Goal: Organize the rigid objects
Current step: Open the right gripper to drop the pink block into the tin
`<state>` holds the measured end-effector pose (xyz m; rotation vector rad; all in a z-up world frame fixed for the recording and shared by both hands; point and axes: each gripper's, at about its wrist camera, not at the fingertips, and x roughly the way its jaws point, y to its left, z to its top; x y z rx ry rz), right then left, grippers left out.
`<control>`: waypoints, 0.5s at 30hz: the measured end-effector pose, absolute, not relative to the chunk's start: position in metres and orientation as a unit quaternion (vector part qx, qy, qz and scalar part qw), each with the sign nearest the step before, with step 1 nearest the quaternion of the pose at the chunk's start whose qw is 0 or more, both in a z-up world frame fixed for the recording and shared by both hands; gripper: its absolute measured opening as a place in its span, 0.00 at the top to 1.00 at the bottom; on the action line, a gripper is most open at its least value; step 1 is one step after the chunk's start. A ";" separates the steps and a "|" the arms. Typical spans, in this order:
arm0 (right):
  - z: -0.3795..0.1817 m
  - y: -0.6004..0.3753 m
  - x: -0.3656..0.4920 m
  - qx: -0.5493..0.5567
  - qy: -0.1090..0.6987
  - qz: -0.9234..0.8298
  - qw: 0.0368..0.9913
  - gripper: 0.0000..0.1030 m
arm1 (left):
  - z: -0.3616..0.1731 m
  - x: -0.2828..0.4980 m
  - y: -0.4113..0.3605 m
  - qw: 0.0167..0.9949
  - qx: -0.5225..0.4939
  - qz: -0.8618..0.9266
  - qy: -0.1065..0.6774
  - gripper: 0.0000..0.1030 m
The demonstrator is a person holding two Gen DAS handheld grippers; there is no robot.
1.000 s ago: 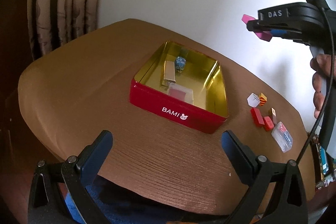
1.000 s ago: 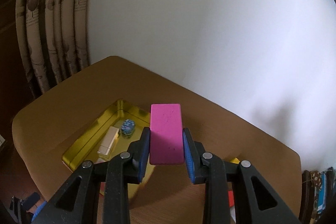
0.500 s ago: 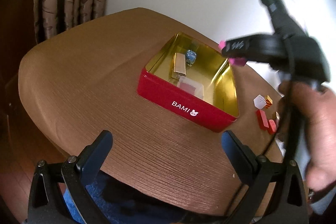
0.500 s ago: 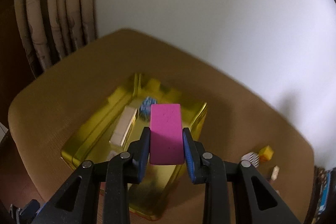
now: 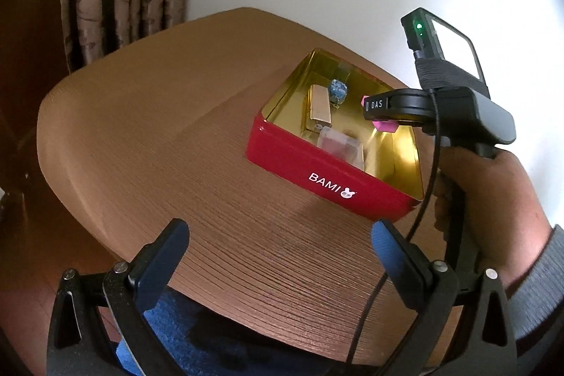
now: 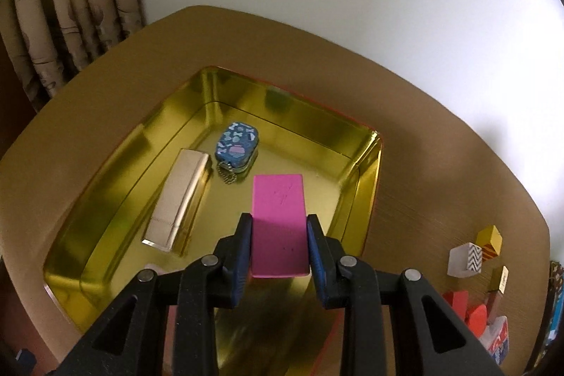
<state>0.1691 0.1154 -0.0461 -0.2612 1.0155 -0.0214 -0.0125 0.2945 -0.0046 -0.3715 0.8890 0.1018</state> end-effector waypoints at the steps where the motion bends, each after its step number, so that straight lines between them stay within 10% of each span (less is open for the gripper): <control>1: -0.049 0.113 0.172 -0.123 0.488 -0.012 0.864 0.71 | -0.005 -0.012 0.295 0.884 -0.179 0.049 0.428 0.01; 15: -0.077 0.118 0.189 -0.150 0.515 -0.013 0.844 0.67 | -0.005 -0.008 0.296 0.884 -0.180 0.047 0.430 0.01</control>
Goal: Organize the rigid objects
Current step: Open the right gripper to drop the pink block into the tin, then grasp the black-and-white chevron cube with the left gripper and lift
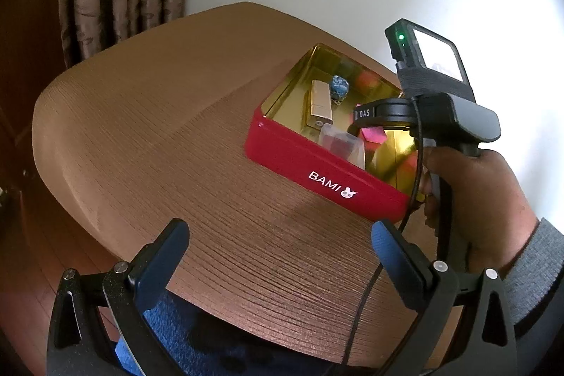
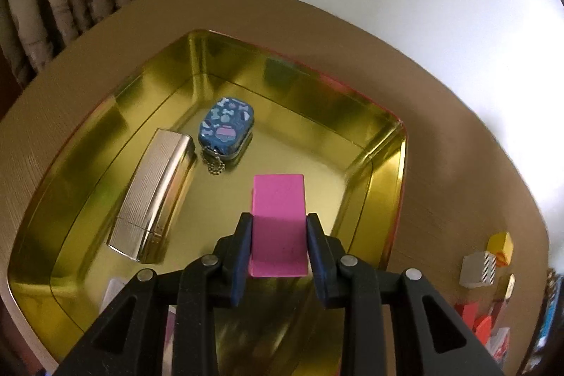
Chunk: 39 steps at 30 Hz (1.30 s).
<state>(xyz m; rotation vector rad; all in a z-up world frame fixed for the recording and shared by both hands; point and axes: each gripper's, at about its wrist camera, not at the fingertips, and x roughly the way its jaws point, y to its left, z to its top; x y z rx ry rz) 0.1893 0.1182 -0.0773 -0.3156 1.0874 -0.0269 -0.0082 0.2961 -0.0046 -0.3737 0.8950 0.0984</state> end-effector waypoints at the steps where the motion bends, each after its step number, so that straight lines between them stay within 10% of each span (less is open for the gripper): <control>1: -0.076 0.119 0.189 -0.142 0.514 -0.006 0.846 0.67 | -0.003 -0.009 0.296 0.886 -0.179 0.049 0.426 0.01; 6: -0.023 0.105 0.151 -0.093 0.440 0.017 0.893 0.60 | 0.010 -0.018 0.292 0.904 -0.173 0.043 0.389 0.01; 9: 0.008 0.076 0.106 -0.075 0.392 0.014 0.917 0.38 | 0.018 -0.022 0.275 0.916 -0.147 0.017 0.373 0.01; 23: -0.019 -0.159 -0.114 0.019 0.372 -0.138 0.918 0.38 | -0.002 -0.027 0.132 0.919 0.009 -0.121 0.375 0.01; 39: 0.009 -0.184 -0.130 0.081 0.360 -0.086 0.925 0.38 | -0.008 0.157 0.006 0.910 0.024 -0.058 0.410 0.03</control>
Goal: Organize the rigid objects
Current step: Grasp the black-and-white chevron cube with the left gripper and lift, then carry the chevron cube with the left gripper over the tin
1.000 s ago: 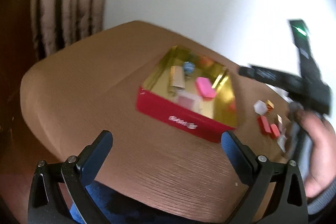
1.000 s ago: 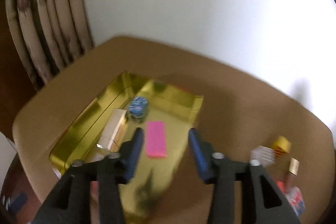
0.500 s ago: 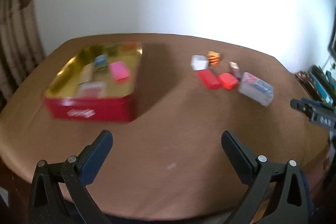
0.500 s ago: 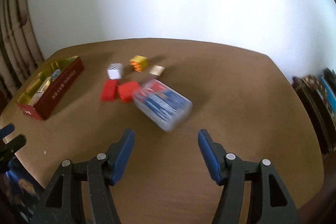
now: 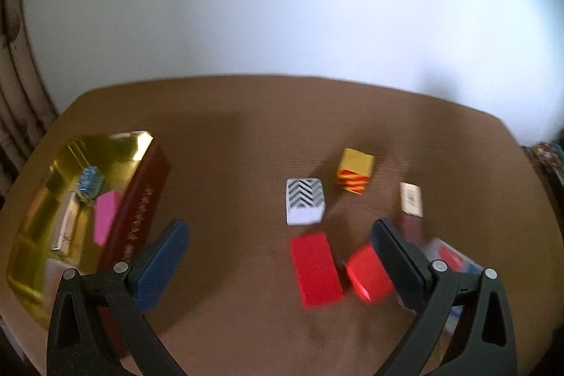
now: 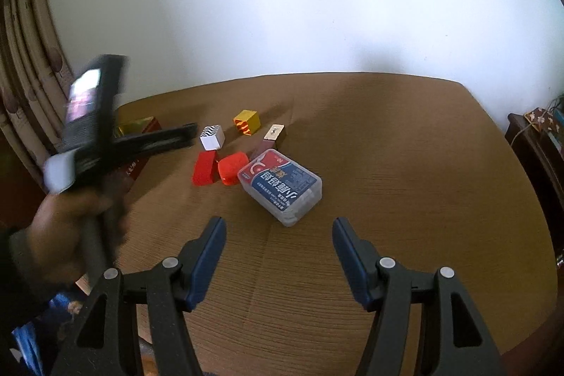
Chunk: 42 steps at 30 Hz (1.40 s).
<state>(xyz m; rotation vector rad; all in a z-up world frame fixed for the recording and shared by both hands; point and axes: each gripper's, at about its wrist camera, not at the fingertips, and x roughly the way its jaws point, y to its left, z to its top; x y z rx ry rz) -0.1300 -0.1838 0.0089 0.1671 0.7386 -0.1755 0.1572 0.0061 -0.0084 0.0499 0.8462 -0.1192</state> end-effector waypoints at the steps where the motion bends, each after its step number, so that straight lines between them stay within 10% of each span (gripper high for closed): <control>1: 0.010 -0.186 -0.130 0.087 0.358 -0.084 0.926 0.38 | -0.014 0.164 0.004 0.908 0.023 -0.053 0.415 0.04; 8: 0.007 -0.193 -0.130 0.108 0.369 -0.078 0.920 0.38 | -0.054 0.205 -0.016 0.889 0.032 -0.034 0.456 0.22; 13: 0.004 -0.196 -0.130 0.120 0.375 -0.072 0.916 0.38 | -0.061 0.213 -0.027 0.885 0.041 -0.048 0.461 0.75; 42: 0.013 -0.170 -0.127 0.106 0.384 -0.052 0.916 0.38 | 0.096 0.144 0.018 0.933 0.096 -0.026 0.345 0.75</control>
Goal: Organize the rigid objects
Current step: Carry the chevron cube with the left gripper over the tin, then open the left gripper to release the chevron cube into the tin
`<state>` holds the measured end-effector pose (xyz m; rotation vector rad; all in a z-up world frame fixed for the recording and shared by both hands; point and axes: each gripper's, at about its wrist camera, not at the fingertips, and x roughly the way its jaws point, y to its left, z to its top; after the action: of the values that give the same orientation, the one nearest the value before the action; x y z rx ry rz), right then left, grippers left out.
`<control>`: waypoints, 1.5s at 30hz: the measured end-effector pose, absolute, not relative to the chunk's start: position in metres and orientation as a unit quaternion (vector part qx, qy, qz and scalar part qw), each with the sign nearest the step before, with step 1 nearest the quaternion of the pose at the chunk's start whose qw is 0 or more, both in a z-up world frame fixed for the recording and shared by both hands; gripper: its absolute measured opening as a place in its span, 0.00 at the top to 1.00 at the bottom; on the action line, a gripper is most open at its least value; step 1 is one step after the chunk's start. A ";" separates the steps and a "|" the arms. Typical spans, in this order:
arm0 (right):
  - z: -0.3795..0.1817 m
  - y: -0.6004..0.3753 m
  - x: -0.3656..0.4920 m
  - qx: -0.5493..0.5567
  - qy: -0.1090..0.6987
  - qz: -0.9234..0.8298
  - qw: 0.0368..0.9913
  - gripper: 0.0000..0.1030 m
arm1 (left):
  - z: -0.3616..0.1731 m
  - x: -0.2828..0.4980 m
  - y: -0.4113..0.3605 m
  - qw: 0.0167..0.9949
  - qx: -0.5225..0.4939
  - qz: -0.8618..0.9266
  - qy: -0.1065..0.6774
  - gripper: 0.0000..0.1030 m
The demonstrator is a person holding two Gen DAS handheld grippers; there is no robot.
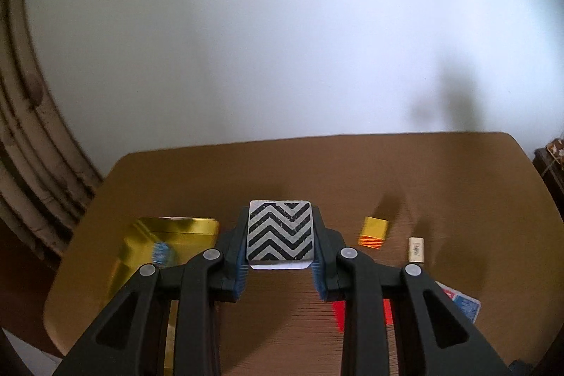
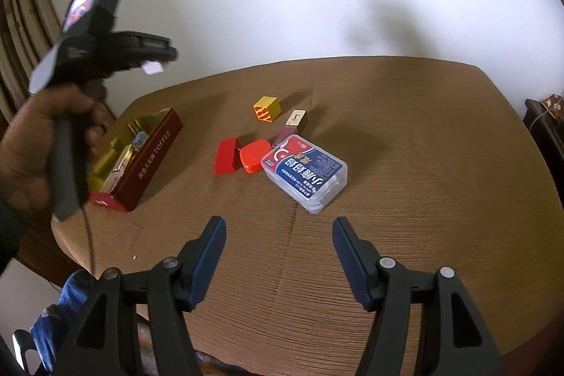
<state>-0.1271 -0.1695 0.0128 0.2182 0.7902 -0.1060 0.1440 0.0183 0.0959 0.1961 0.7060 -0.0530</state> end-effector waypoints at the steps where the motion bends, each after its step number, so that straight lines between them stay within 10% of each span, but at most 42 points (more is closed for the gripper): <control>1: 0.012 -0.169 -0.127 0.104 0.385 -0.052 0.916 0.38 | 0.097 0.145 0.022 0.934 0.093 -0.024 0.345 0.75; 23: 0.000 -0.159 -0.121 0.086 0.402 -0.049 0.910 0.38 | 0.104 0.161 0.144 0.927 0.073 0.069 0.362 0.75; 45: -0.013 -0.155 -0.113 0.075 0.424 -0.043 0.902 0.38 | -0.008 0.145 0.244 0.877 0.008 0.087 0.472 0.74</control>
<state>-0.1128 -0.1553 -0.0126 0.1557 0.8761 -0.0881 0.1447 0.2439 -0.0075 0.0169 0.9852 0.1805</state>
